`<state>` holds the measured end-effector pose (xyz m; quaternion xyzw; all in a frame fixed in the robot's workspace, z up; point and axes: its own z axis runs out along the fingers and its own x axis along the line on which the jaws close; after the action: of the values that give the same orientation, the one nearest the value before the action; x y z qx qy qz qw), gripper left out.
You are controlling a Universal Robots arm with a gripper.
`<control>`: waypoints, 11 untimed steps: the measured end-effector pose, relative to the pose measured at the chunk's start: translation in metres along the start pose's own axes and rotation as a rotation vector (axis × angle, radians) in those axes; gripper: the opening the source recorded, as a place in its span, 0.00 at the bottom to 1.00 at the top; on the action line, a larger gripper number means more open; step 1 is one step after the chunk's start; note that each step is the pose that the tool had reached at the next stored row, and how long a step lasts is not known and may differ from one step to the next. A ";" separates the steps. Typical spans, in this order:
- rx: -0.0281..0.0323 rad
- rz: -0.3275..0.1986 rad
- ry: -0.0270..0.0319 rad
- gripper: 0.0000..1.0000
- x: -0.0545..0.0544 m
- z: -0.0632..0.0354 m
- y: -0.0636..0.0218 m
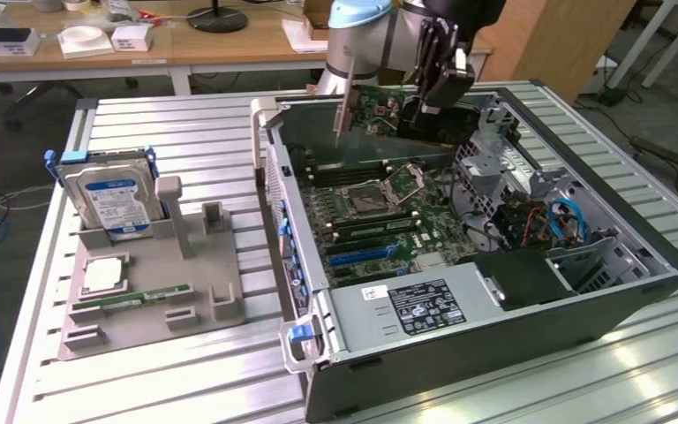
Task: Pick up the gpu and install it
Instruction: 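Insert the gpu into the slot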
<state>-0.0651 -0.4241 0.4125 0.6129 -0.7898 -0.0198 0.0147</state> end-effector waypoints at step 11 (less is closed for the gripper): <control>-0.0002 -0.201 0.0100 0.27 0.000 0.0047 -0.0002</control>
<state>-0.0650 -0.4240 0.4078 0.6891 -0.7243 -0.0182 0.0166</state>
